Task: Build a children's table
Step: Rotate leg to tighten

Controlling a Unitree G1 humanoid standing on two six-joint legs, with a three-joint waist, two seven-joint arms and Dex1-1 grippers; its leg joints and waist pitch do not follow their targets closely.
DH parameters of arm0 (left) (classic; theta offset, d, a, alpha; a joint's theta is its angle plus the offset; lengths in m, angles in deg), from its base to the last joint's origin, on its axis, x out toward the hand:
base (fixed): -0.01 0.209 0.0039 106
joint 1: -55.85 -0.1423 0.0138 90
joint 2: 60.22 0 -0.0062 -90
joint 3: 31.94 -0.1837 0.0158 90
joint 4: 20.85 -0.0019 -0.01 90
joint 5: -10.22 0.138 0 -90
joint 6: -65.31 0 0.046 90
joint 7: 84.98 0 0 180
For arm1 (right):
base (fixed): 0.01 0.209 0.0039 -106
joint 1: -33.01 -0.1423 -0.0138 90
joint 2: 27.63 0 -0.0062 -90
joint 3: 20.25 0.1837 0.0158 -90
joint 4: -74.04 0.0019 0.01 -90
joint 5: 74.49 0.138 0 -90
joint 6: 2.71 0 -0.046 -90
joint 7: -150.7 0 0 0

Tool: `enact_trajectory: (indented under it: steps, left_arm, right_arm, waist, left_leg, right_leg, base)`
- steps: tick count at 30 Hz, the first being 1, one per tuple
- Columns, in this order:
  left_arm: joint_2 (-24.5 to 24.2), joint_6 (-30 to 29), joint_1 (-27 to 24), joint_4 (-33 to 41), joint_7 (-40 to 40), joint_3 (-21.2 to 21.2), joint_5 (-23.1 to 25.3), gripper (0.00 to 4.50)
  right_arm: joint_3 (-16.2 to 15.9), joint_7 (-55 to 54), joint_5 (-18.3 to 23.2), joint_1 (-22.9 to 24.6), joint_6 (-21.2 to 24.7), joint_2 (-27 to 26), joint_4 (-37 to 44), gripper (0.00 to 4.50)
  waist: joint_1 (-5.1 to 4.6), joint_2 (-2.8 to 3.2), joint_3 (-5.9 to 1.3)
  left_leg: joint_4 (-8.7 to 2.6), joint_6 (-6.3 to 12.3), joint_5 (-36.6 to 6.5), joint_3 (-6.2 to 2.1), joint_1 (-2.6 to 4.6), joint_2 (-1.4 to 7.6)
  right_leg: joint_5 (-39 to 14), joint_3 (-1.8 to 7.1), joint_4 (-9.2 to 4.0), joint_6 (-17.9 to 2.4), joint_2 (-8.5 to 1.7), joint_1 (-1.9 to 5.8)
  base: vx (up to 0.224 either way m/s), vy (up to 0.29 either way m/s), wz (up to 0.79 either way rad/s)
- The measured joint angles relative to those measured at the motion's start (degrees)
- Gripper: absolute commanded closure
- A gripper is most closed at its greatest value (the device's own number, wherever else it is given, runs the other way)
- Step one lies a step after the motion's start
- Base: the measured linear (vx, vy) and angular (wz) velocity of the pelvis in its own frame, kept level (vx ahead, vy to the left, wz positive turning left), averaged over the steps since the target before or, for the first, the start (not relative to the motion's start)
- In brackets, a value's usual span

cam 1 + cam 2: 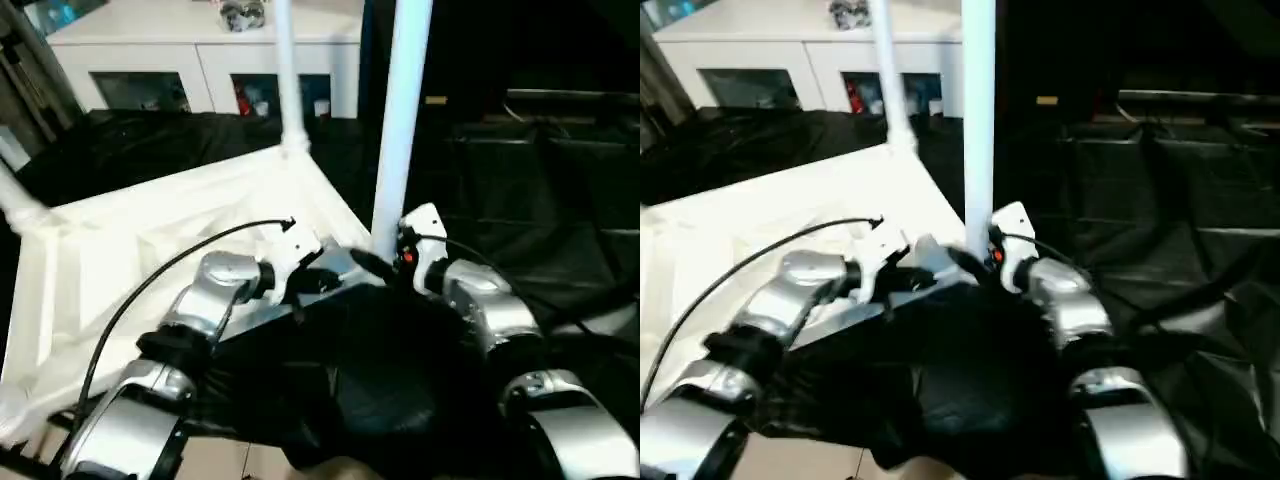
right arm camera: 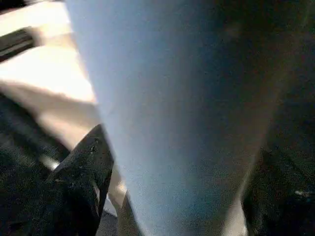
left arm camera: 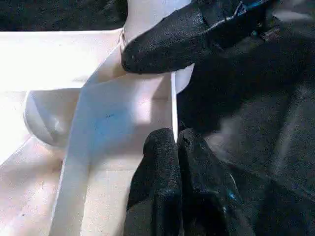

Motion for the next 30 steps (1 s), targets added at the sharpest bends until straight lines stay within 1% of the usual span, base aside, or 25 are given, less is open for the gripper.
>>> enact_trajectory:
  steps: [4, 6, 9, 11, 12, 13, 14, 16, 19, 26, 28, 29, 30]
  left_arm:
    - [-2.15, 0.89, -0.76, 1.00, 5.69, -0.96, -0.95, 4.50]
    - [-2.89, 1.49, -0.89, 1.01, 8.32, -1.35, -1.04, 4.50]
    - [-3.75, 2.21, -0.91, 1.00, 10.93, -2.09, -1.12, 4.50]
    - [-4.37, 2.41, -0.92, 1.14, 12.85, -2.54, -1.34, 4.50]
    - [-4.81, 2.39, -0.99, 1.31, 14.07, -2.81, -1.67, 4.50]
    - [-5.21, 2.39, -1.09, 1.58, 15.01, -3.04, -1.81, 4.50]
    - [-5.45, 2.38, -1.17, 1.75, 15.66, -3.10, -1.91, 4.50]
    - [-5.78, 2.37, -1.28, 2.03, 16.47, -3.22, -1.94, 4.50]
    - [-5.98, 2.29, -1.36, 2.15, 17.26, -3.22, -2.03, 4.50]
    - [-6.02, 2.19, -1.38, 2.21, 17.59, -3.21, -2.13, 4.50]
    - [-5.61, 1.69, -1.40, 2.17, 16.31, -2.91, -2.12, 4.50]
    - [-5.09, 1.33, -1.39, 1.90, 14.18, -2.34, -1.99, 4.50]
    - [-4.85, 1.25, -1.39, 1.90, 13.05, -2.18, -1.93, 4.50]
  right_arm:
    - [-2.48, 10.36, 1.33, 2.42, 0.05, 3.12, 3.70, 0.92]
    - [-3.73, 15.47, 1.82, 3.43, 0.78, 4.77, 5.74, 0.92]
    - [-5.18, 20.02, 1.95, 4.49, 1.59, 6.37, 8.09, 0.92]
    - [-6.14, 22.62, 1.95, 4.92, 2.40, 7.33, 9.50, 1.17]
    - [-6.81, 24.13, 1.96, 5.10, 2.82, 7.93, 10.35, 1.17]
    - [-7.34, 25.21, 1.96, 5.19, 3.07, 8.26, 10.89, 1.35]
    - [-7.60, 25.87, 1.96, 5.20, 3.29, 8.29, 11.10, 1.35]
    - [-7.83, 26.70, 1.97, 5.28, 3.71, 8.26, 11.45, 1.62]
    - [-8.00, 26.74, 2.00, 5.70, 4.23, 8.33, 12.40, 1.88]
    - [-7.98, 26.75, 2.02, 6.07, 5.41, 8.32, 13.43, 2.00]
    - [-6.80, 25.26, 2.29, 6.36, 5.83, 7.61, 13.00, 2.00]
    - [-5.29, 22.33, 2.31, 6.33, 5.91, 6.43, 12.02, 2.00]
    - [-4.73, 20.86, 2.37, 6.26, 5.82, 6.05, 11.65, 2.00]
  waist:
    - [0.76, 0.05, 0.03]
    - [1.12, 0.05, 0.03]
    - [1.29, 0.05, 0.03]
    - [1.32, 0.05, 0.03]
    - [1.32, 0.05, 0.03]
    - [1.32, 0.04, 0.04]
    - [1.31, 0.04, 0.04]
    - [1.33, 0.03, 0.05]
    - [1.32, 0.02, 0.05]
    - [1.32, 0.02, 0.05]
    - [1.37, 0.02, 0.05]
    - [1.25, 0.02, 0.04]
    - [1.17, 0.03, 0.04]
  left_leg:
    - [0.09, -0.01, -0.03, 0.01, 0.00, -0.02]
    - [0.15, -0.03, -0.04, 0.01, 0.00, -0.02]
    - [0.18, -0.03, -0.04, 0.01, 0.02, -0.02]
    - [0.19, -0.03, -0.04, 0.01, 0.01, -0.02]
    - [0.18, -0.03, -0.04, 0.01, 0.01, -0.01]
    - [0.17, -0.04, -0.04, 0.01, 0.01, -0.01]
    - [0.17, -0.04, -0.04, 0.01, 0.01, -0.01]
    - [0.17, -0.03, -0.04, 0.00, 0.00, -0.01]
    - [0.17, -0.04, -0.04, 0.01, 0.00, -0.02]
    - [0.17, -0.04, -0.04, 0.01, 0.00, -0.01]
    - [0.18, -0.04, -0.04, 0.01, 0.00, -0.01]
    - [0.22, -0.05, -0.03, 0.01, 0.03, -0.01]
    - [0.24, -0.05, -0.03, 0.01, 0.04, -0.01]
  right_leg:
    - [0.01, 0.06, 0.02, -0.02, -0.08, 0.01]
    - [0.02, 0.09, 0.03, -0.03, -0.08, 0.04]
    - [0.02, 0.12, 0.04, -0.03, -0.08, 0.09]
    - [0.02, 0.12, 0.05, -0.03, -0.08, 0.09]
    - [0.02, 0.12, 0.05, -0.03, -0.08, 0.09]
    - [0.02, 0.11, 0.05, -0.03, -0.08, 0.09]
    - [0.02, 0.10, 0.05, -0.03, -0.08, 0.08]
    - [0.02, 0.10, 0.05, -0.03, -0.08, 0.08]
    - [0.02, 0.12, 0.04, -0.04, -0.08, 0.08]
    - [0.02, 0.11, 0.04, -0.03, -0.08, 0.08]
    - [0.02, 0.11, 0.05, -0.03, -0.08, 0.08]
    - [0.03, 0.13, 0.10, -0.03, -0.08, 0.09]
    - [0.03, 0.14, 0.14, -0.04, -0.08, 0.09]
  base:
    - [0.000, 0.000, 0.00]
    - [0.000, 0.000, 0.00]
    - [0.000, 0.000, 0.00]
    - [0.000, 0.000, 0.00]
    - [0.000, 0.000, 0.00]
    - [0.000, 0.000, 0.00]
    - [0.000, 0.000, 0.00]
    - [0.000, 0.000, 0.00]
    - [0.000, 0.000, 0.00]
    - [0.000, 0.000, 0.00]
    - [0.000, 0.000, 0.00]
    - [0.000, 0.000, 0.00]
    - [0.000, 0.000, 0.00]
